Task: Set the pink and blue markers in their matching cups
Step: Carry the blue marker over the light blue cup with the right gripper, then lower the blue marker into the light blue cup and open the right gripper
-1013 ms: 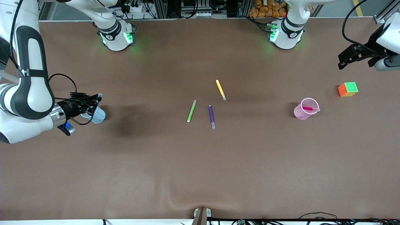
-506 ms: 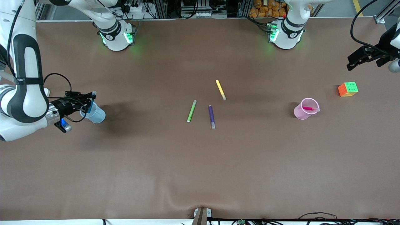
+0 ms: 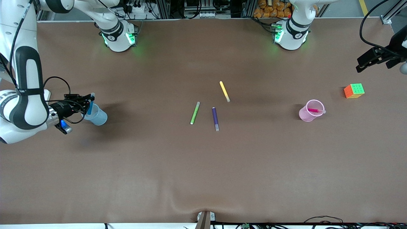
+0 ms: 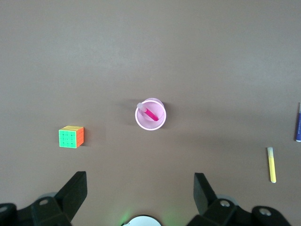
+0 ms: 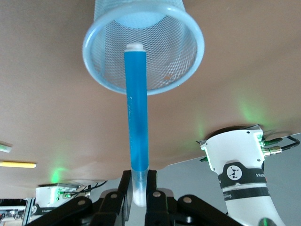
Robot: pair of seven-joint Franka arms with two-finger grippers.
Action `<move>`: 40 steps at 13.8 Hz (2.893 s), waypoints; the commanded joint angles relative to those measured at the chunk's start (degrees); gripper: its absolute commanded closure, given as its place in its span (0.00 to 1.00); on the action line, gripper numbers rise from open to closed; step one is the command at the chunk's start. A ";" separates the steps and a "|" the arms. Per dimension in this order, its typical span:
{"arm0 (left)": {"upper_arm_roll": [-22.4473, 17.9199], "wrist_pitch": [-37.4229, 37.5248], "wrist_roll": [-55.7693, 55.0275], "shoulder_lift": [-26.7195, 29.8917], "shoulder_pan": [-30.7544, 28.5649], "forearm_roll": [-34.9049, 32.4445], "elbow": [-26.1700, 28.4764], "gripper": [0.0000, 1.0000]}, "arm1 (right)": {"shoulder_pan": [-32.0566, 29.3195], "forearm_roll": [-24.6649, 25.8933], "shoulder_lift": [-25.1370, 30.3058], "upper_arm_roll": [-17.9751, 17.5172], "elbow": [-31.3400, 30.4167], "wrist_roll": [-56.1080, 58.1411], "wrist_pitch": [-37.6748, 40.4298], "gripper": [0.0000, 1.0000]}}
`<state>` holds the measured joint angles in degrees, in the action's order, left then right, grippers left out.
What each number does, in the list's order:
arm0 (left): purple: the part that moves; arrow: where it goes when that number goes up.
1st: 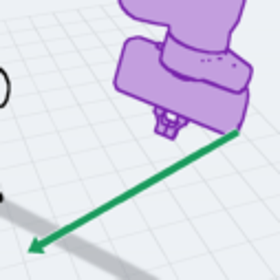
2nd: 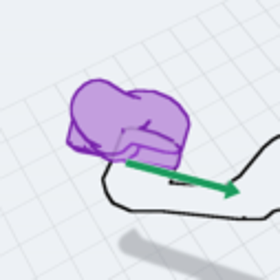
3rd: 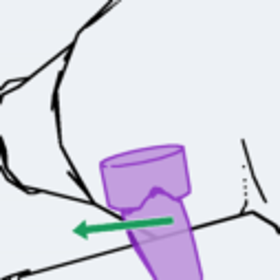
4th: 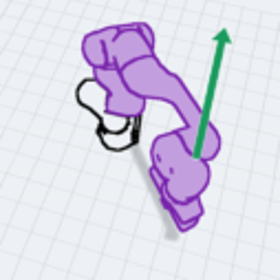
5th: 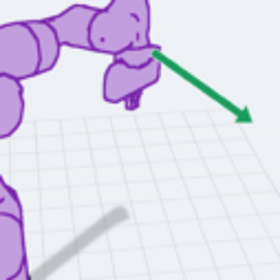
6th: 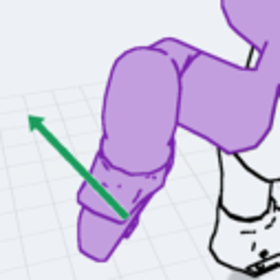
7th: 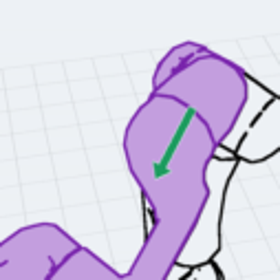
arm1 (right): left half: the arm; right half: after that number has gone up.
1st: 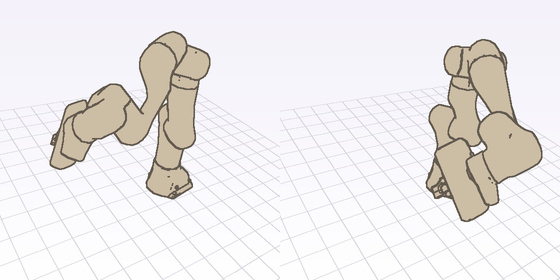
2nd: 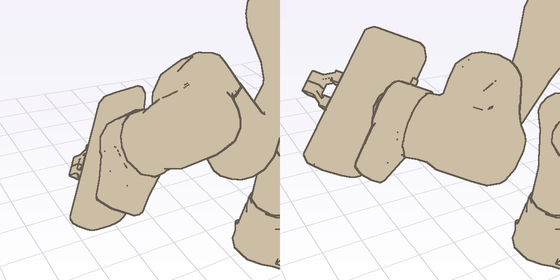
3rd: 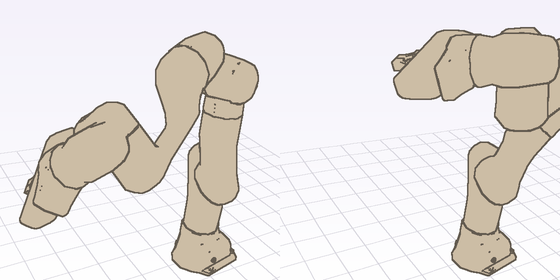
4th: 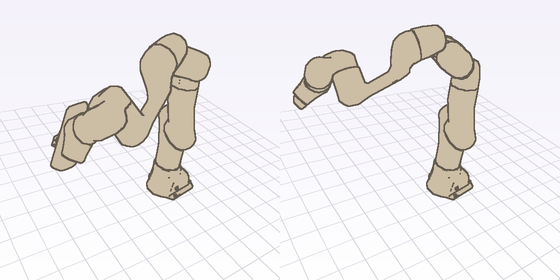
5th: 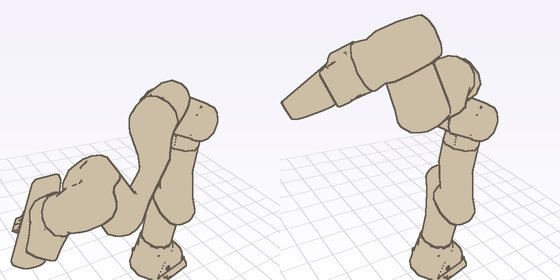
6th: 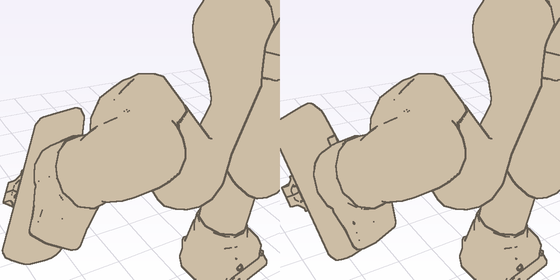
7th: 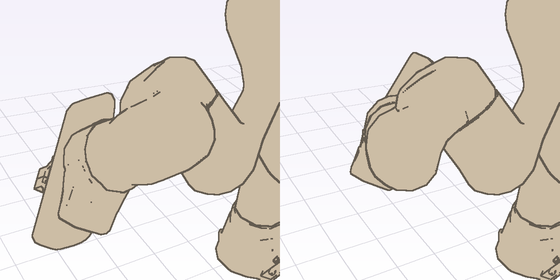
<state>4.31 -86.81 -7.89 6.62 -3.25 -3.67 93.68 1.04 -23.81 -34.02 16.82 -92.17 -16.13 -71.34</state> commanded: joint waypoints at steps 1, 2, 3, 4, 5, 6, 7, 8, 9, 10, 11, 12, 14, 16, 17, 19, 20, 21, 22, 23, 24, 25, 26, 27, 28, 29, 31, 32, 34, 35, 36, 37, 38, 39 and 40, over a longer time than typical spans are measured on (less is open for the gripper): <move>0.09 -0.64 1.21 0.06 -1.59 -0.11 0.53 0.00 | -0.07 -2.12 -0.52 1.55 -0.73 1.89 -0.29 1.00; 0.09 -0.64 1.21 0.06 -1.76 -0.02 0.80 0.00 | -0.07 -2.12 -0.78 1.90 -0.73 1.98 -1.16 1.00; 0.09 -0.64 1.21 0.06 -1.76 -0.02 0.80 0.00 | -0.07 -2.12 -1.22 2.43 -0.73 2.59 -2.21 1.00; 0.09 -0.56 1.12 0.15 -1.76 -0.11 0.80 0.00 | -0.07 -2.21 -1.75 2.87 -0.64 4.34 -2.40 1.00; 0.17 -0.47 1.12 0.24 -1.67 -0.11 0.80 0.00 | -0.07 -2.56 -2.36 3.30 -0.55 5.31 -2.31 1.00; 0.18 -0.29 1.12 0.32 -1.67 -0.11 0.80 0.00 | 0.01 -3.52 -2.63 3.48 -0.64 5.50 -2.48 1.00; 0.18 -0.12 1.12 0.41 -1.67 -0.11 0.80 0.00 | 0.01 -3.70 -2.98 3.49 -0.55 5.59 -2.75 1.00; 0.26 -0.03 1.04 0.41 -1.67 -0.11 0.80 0.00 | 0.01 -3.79 -2.98 3.49 -0.64 5.59 -3.19 1.00; 0.35 -0.03 1.03 0.41 -1.67 -0.11 0.80 0.00 | 0.01 -3.79 -3.07 3.49 -0.64 5.59 -3.62 1.00; 0.44 0.06 0.95 0.41 -1.67 -0.11 0.80 0.00 | 0.10 -3.79 -3.16 3.49 -0.55 5.59 -3.98 0.91; 0.53 0.15 0.77 0.50 -1.67 -0.11 0.80 0.00 | 0.10 -3.79 -3.16 3.49 -0.46 5.59 -4.07 0.55; 0.61 0.23 0.68 0.50 -1.67 -0.11 0.80 0.00 | 0.28 -3.79 -3.16 3.49 -0.38 5.50 -4.07 0.05; 0.62 0.50 0.60 0.50 -1.67 -0.11 0.80 0.00 | 0.37 -3.70 -3.16 3.49 0.50 5.59 -4.07 0.00; 0.62 0.58 0.51 0.41 -1.67 -0.11 0.89 0.00 | 0.45 -3.26 -3.16 3.49 1.99 5.50 -3.63 0.00; 0.62 0.59 0.33 0.41 -1.59 -0.11 0.89 0.00 | 0.63 -3.26 -3.07 3.40 3.13 5.15 -3.19 0.00; 0.70 0.59 0.16 0.41 -1.59 -0.11 0.97 0.00 | 0.98 -2.91 -2.89 3.40 5.76 4.88 -0.57 0.00; 0.70 0.59 0.16 0.33 -1.59 -0.11 0.97 0.00 | 0.89 -2.91 -2.98 3.40 7.78 4.88 1.54 0.00; 0.70 0.59 0.16 0.33 -1.59 -0.11 1.06 0.00 | 0.98 -3.00 -2.98 3.31 9.28 4.88 2.95 0.00; 0.70 0.59 0.16 0.33 -1.59 -0.11 1.06 0.00 | 1.16 -3.26 -2.81 3.22 10.94 4.80 3.75 0.00; 0.70 0.59 0.16 0.24 -1.59 -0.02 1.06 0.00 | 1.42 -3.00 -2.81 3.05 13.05 4.97 4.36 0.00; 0.70 0.59 0.16 0.24 -1.59 -0.11 1.24 0.00 | 1.33 -3.43 -2.81 2.96 14.46 4.71 4.72 0.00; 0.70 0.50 0.16 0.24 -1.59 -0.11 1.50 0.00 | 1.42 -3.35 -2.81 2.87 15.26 4.71 4.63 0.00; 0.70 0.50 0.16 0.24 -1.59 -0.11 1.50 0.00 | 1.42 -3.26 -2.72 2.87 16.75 5.14 4.63 0.00; 0.70 0.50 0.07 0.24 -1.50 -0.11 1.50 0.00 | 1.42 -2.83 -2.72 2.87 19.37 5.49 4.81 0.00; 0.70 0.50 0.07 0.24 -1.50 -0.11 1.68 0.00 | 1.42 -0.73 -2.80 2.70 21.75 5.67 5.24 0.00; 0.70 0.50 0.07 0.24 -1.50 -0.11 1.85 0.00 | 1.42 1.38 -2.81 2.00 24.03 6.37 5.77 0.00; 0.70 0.50 0.07 0.24 -1.41 -0.11 2.12 0.00 | 1.42 3.94 -2.81 0.50 28.34 6.82 7.52 0.00; 0.70 0.41 -0.19 0.24 -1.41 -0.02 2.12 0.00 | 1.42 4.47 -2.72 0.50 30.45 6.82 8.23 0.00; 0.70 0.15 -0.28 0.24 -1.59 -0.02 1.59 0.00 | 1.42 4.38 -1.84 0.32 33.28 6.90 9.11 0.00; 0.70 0.15 -0.28 0.24 -1.59 -0.02 1.59 0.00 | 1.42 4.38 -0.62 -0.03 33.63 6.82 9.03 0.00; 0.70 0.15 -0.37 0.24 -1.59 -0.02 1.59 0.00 | 1.42 4.30 1.22 -0.55 33.90 6.82 8.51 0.00; 0.70 0.15 -0.37 0.24 -1.50 -0.02 1.59 0.00 | 1.33 4.30 2.54 -1.78 34.25 6.82 8.41 0.00; 0.79 0.15 -0.37 0.32 -1.50 -0.02 1.76 0.00 | 1.33 4.30 4.03 -2.75 34.34 6.82 8.41 0.00; 0.79 0.15 -0.37 0.33 -1.41 -0.02 1.85 0.00 | 1.33 4.38 5.09 -4.23 34.86 6.64 8.41 0.00; 0.79 0.15 -0.37 0.33 -1.41 0.07 2.03 0.00 | 1.33 4.56 5.54 -4.77 35.30 6.73 8.41 0.00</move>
<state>4.80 -86.65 -7.92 6.33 -4.55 -3.67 95.34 2.84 -20.41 -30.51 14.32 -57.15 -9.66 -63.19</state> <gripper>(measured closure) 0.000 0.000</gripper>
